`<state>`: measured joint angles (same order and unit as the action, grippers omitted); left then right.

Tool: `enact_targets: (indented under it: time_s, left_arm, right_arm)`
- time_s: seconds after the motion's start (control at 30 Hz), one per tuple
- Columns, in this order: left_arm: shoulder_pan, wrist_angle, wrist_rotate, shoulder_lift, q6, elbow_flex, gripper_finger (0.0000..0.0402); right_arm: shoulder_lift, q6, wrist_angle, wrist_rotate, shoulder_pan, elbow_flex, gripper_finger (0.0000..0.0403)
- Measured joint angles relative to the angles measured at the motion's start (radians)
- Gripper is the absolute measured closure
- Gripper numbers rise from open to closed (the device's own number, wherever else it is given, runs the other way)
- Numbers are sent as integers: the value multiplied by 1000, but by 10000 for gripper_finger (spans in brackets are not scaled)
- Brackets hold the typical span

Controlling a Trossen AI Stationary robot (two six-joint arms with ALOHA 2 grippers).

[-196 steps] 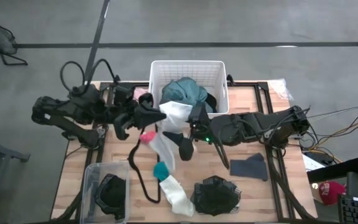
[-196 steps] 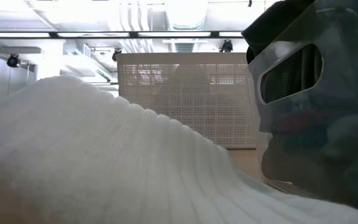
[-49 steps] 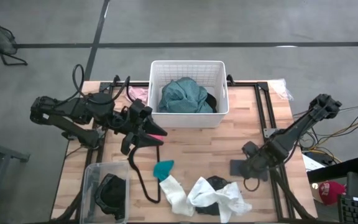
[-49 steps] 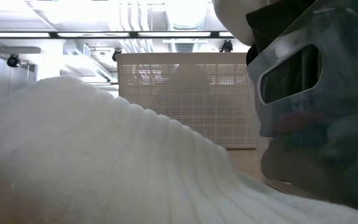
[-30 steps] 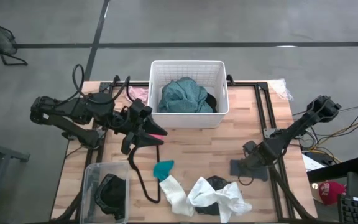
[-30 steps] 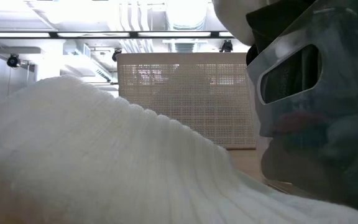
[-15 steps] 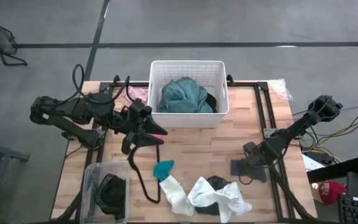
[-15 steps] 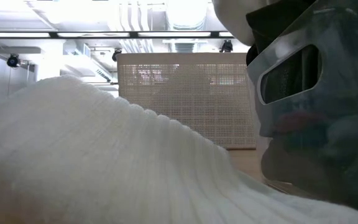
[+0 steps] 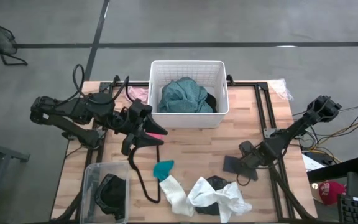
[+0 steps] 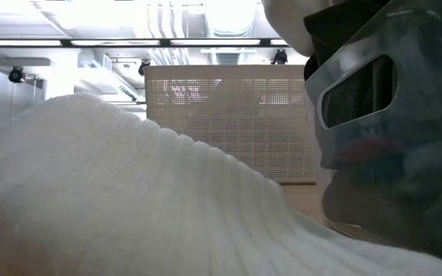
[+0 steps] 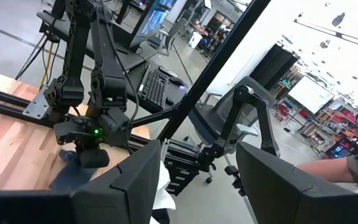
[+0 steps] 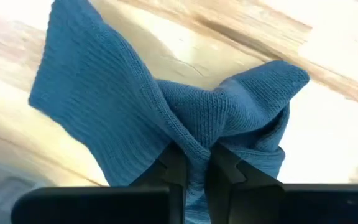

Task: Pick & Place Cloths
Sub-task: Put the black boxer into the right transparent bin

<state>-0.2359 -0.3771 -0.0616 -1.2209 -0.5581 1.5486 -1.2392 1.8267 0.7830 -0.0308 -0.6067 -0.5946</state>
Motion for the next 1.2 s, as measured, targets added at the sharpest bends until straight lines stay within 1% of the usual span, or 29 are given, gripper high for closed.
enact_targets:
  time_s: [0.4,0.5,0.6,0.67,0.73,0.87,0.93,1.0,1.07,1.1,1.2]
  left_arm:
    - [-1,-8,-11,1,-13,0,186]
    - [-1,-63,-81,8,-52,0,186]
    - [-8,-184,-209,25,-136,0,186]
    - [-34,-286,-285,39,-190,0,188]
    - [-88,-408,-319,55,-252,0,191]
    - [-238,-667,-322,77,-393,0,193]
    - [-327,-797,-299,77,-489,0,193]
    - [-420,-896,-237,68,-587,-2,193]
    - [-502,-932,-156,59,-660,-17,193]
    - [-533,-931,-131,53,-688,-30,193]
    - [-576,-897,-112,35,-743,-88,193]
  right_arm:
    - [0,-3,20,-6,6,-13,381]
    - [1,-9,17,-24,6,-19,366]
    - [1,-17,19,-25,6,-18,330]
    - [1,-21,20,-30,6,-17,303]
    - [1,-20,22,-59,5,-17,277]
    - [1,-15,21,-129,6,-17,231]
    - [1,-6,21,-149,6,-17,211]
    - [2,3,21,-154,6,-17,193]
    - [2,3,21,-156,6,-17,177]
    - [2,3,21,-157,6,-17,170]
    - [1,4,21,-170,6,-17,151]
